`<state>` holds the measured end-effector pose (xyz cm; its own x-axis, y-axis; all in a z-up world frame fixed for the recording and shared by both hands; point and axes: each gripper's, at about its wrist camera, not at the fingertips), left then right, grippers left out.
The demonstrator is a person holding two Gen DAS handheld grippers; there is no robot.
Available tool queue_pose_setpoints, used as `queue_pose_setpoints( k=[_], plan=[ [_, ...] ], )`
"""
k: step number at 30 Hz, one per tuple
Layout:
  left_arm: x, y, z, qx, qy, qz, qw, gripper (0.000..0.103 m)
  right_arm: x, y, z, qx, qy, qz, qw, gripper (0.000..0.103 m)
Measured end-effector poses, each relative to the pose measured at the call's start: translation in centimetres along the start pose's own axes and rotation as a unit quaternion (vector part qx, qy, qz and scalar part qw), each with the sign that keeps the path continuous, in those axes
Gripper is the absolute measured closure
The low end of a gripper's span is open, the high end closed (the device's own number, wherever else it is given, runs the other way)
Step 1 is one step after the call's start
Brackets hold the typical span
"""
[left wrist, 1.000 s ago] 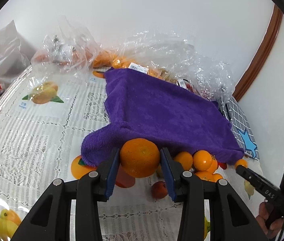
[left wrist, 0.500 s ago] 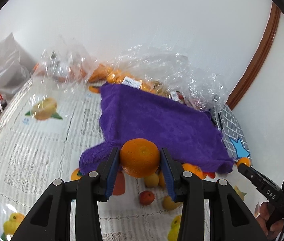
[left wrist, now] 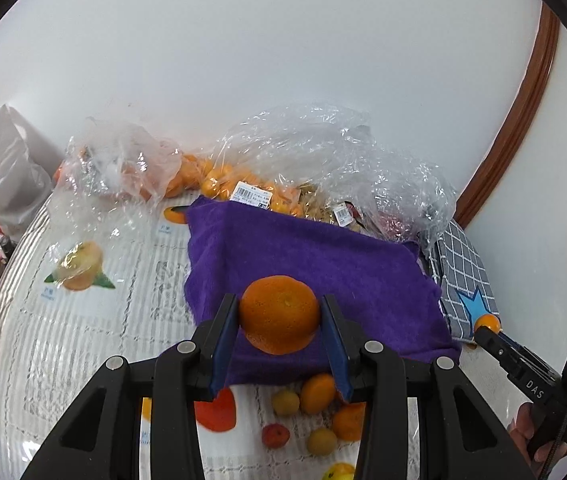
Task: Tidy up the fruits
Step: 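Grasp and lift a mandarin with the right gripper while the left gripper grasps a large orange, then lower the mandarin onto the purple towel and open the right gripper while the left releases its orange there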
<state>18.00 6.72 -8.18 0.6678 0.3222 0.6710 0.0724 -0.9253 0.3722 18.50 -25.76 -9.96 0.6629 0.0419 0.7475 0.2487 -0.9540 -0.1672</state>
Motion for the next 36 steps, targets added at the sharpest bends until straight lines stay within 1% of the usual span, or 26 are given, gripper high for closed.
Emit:
queue_pose_setpoints(
  k=[8,13,18,21,28,32,36],
  plan=[
    [1.8,0.6,2.8,0.002,-0.007,0.010,0.9999,0.064,1.9,0.7,3.1,-0.006,-0.002,-0.005,1.000,0.066],
    [1.9,0.4,5.6,0.007,-0.022,0.007,0.9997,0.064,2.3,0.8,6.0,-0.006,-0.017,-0.009,1.000,0.066],
    [0.9,-0.8,8.4,0.017,-0.050,-0.002,0.9986,0.064,2.0,0.5,9.2,-0.009,-0.041,-0.021,0.999,0.066],
    [0.5,-1.4,9.3,0.024,-0.062,-0.002,0.9978,0.064,1.4,0.2,10.8,-0.006,-0.057,-0.026,0.998,0.066],
    [-0.2,-1.6,10.5,0.029,-0.078,0.008,0.9965,0.064,-0.1,-0.1,12.8,-0.002,-0.082,-0.032,0.996,0.066],
    [-0.5,-1.1,10.9,0.035,-0.084,0.023,0.9956,0.064,-0.6,0.0,13.4,-0.001,-0.091,-0.031,0.995,0.066],
    [-0.7,-1.0,11.4,0.034,-0.091,0.026,0.9950,0.064,-0.7,-0.1,13.7,-0.002,-0.094,-0.035,0.995,0.066]
  ],
)
Point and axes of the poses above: each gripper's, at about its wrist camera, not at the fingertips, and z roughly the way its jaws point, y to its right, x to its top, and after that the axes turned 4 degrees about -z, right-handed
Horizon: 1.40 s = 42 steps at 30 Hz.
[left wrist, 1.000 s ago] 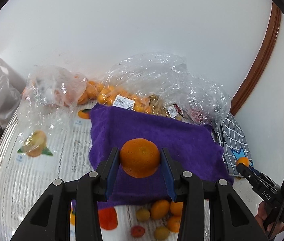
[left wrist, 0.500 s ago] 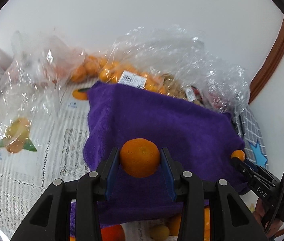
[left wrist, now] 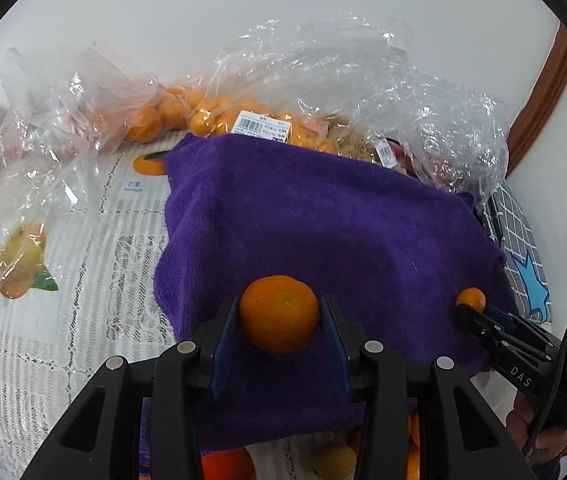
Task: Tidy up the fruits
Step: 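Lower the mandarin onto the purple towel and open the right gripper while the left releases its orange there, then withdraw the right gripper to another orange while the left gripper moves to the red apple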
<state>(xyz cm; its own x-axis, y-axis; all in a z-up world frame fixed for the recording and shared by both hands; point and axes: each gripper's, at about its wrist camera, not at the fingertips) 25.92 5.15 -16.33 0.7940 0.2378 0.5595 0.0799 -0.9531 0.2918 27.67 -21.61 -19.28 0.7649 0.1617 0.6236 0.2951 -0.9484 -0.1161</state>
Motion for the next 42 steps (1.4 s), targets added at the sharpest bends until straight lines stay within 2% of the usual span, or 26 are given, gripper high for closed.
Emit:
queue_pose_setpoints(
  k=[7,12,17,22,27,35,42],
  plan=[
    [-0.1,0.4,0.4,0.007,-0.001,0.012,0.9999,0.064,-0.1,0.1,-0.2,0.003,0.001,0.001,1.000,0.066],
    [-0.2,0.5,0.5,0.012,0.004,0.016,0.9998,0.063,0.0,0.1,-0.2,-0.004,-0.009,0.004,1.000,0.056],
    [-0.2,0.6,0.1,0.016,0.012,0.018,0.9996,0.056,-0.2,-0.3,-0.9,-0.016,0.001,-0.004,1.000,0.047],
    [0.0,0.8,-1.6,0.017,0.037,0.018,0.9990,0.052,-0.3,-0.6,-2.2,-0.031,0.019,-0.009,0.999,0.047],
    [0.0,0.9,-3.6,0.009,0.056,0.013,0.9983,0.052,-0.5,-0.3,-4.8,-0.033,0.042,0.019,0.998,0.047],
    [-1.9,0.5,-6.7,-0.006,0.063,-0.005,0.9980,0.052,-1.7,-0.4,-9.3,-0.044,0.051,0.023,0.997,0.047],
    [-3.9,-0.3,-9.8,0.006,0.067,0.024,0.9974,0.052,-3.7,-0.7,-10.7,-0.036,0.028,0.027,0.999,0.050]
  ],
)
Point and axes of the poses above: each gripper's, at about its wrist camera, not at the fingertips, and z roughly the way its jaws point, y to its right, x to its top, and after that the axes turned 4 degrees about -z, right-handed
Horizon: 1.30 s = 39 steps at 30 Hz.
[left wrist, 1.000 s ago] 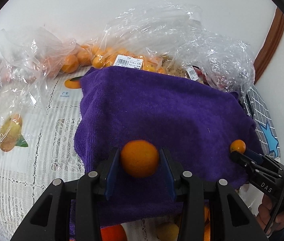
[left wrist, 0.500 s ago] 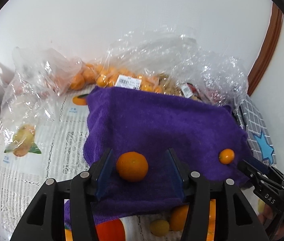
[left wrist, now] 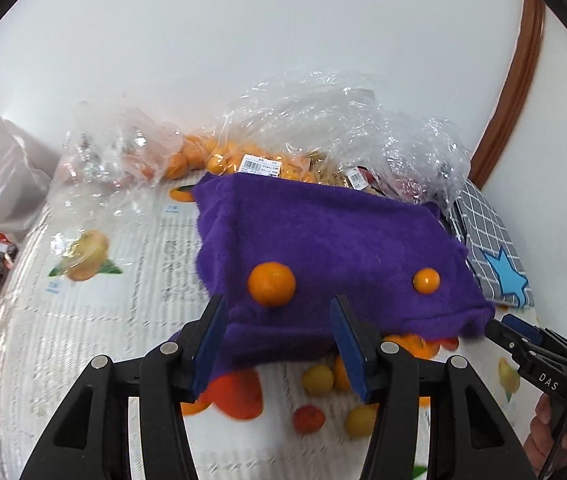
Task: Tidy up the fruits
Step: 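Withdraw the right gripper to another orange while the left gripper moves to the red apple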
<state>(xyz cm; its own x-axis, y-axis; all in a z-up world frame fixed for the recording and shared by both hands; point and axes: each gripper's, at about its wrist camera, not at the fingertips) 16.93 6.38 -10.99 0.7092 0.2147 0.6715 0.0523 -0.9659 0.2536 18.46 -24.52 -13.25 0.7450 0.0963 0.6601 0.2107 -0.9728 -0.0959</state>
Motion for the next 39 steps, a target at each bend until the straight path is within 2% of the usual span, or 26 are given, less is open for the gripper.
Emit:
queue_pose_setpoints(
  k=[7,10,14,20,24,27,29,33,39],
  plan=[
    [-2.0,-2.0,-1.5,0.015,-0.012,-0.006,0.9998,0.052,-2.6,-1.4,-0.9,0.031,0.010,0.000,0.999,0.055],
    [-3.1,-2.7,-1.7,0.017,-0.012,-0.008,0.9998,0.052,-3.9,-2.6,-0.6,0.061,-0.001,-0.006,0.998,0.061],
    [-4.7,-4.0,-1.6,0.012,-0.033,-0.021,0.9992,0.051,-5.1,-4.6,0.1,0.087,-0.013,-0.030,0.996,0.072],
    [-5.8,-5.3,-1.3,0.016,-0.036,-0.031,0.9988,0.048,-5.3,-6.1,1.7,0.110,-0.027,-0.029,0.993,0.071],
    [-6.0,-5.4,-1.1,0.010,-0.037,-0.033,0.9987,0.048,-5.3,-6.1,2.7,0.092,-0.030,-0.034,0.995,0.068],
    [-6.2,-4.7,-0.6,0.000,-0.038,-0.027,0.9989,0.048,-5.1,-5.3,3.7,0.103,-0.044,-0.020,0.993,0.071],
    [-6.3,-3.9,-0.4,-0.011,-0.038,-0.019,0.9990,0.048,-5.1,-4.9,3.4,0.111,-0.037,-0.014,0.993,0.072],
    [-6.6,-1.8,0.4,-0.031,-0.046,0.000,0.9985,0.048,-5.5,-4.2,2.0,0.082,-0.017,-0.033,0.996,0.072],
    [-7.5,0.6,2.4,-0.026,-0.067,0.028,0.9970,0.048,-6.4,-2.2,1.8,0.053,-0.026,-0.038,0.998,0.072]
  ],
)
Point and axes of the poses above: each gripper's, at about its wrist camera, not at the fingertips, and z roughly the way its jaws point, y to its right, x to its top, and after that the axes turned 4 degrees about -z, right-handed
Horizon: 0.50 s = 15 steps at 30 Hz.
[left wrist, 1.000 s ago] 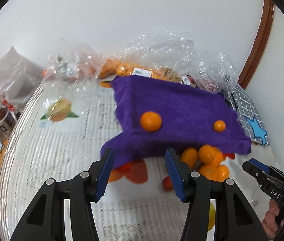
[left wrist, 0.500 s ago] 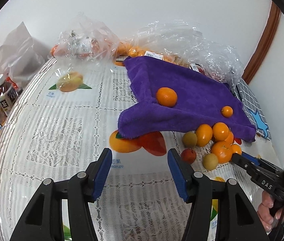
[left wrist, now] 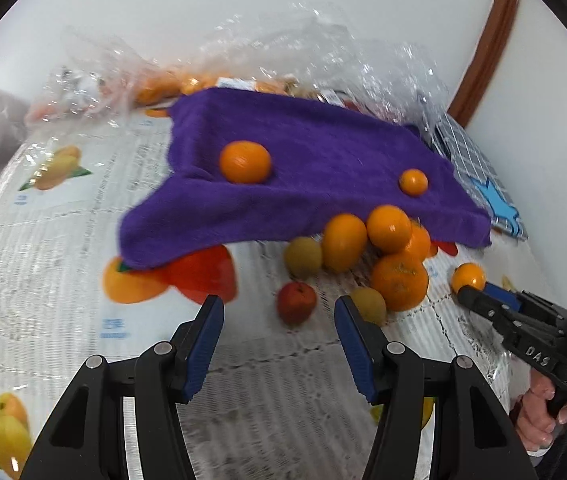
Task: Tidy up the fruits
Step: 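Withdraw the right gripper to another orange while the left gripper moves to the red apple, then grasp and lift an orange with the right gripper while the left gripper grasps the red apple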
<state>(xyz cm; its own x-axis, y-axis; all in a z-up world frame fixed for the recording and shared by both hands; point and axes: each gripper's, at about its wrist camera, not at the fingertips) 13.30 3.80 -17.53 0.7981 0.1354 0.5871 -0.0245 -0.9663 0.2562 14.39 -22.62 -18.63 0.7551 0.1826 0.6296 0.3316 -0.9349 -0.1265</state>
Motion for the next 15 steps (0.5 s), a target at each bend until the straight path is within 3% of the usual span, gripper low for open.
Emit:
queue_pose_setpoints(
  k=[3,5,7,15],
  plan=[
    [-0.05,0.69,0.29,0.006,0.007,0.012,0.9999,0.051,-0.15,0.65,-0.17,0.014,0.006,0.013,1.000,0.072],
    [-0.05,0.91,0.59,0.007,0.008,0.014,0.9998,0.061,-0.07,0.79,-0.04,0.017,0.009,0.018,1.000,0.072],
    [-0.02,0.99,1.00,0.004,0.000,0.015,0.9999,0.079,0.05,0.73,0.07,0.020,0.009,0.019,1.000,0.072],
    [-0.20,0.33,0.21,-0.014,0.026,-0.005,0.9996,0.081,-0.22,1.21,-0.50,0.043,0.028,0.031,0.998,0.072]
  ],
)
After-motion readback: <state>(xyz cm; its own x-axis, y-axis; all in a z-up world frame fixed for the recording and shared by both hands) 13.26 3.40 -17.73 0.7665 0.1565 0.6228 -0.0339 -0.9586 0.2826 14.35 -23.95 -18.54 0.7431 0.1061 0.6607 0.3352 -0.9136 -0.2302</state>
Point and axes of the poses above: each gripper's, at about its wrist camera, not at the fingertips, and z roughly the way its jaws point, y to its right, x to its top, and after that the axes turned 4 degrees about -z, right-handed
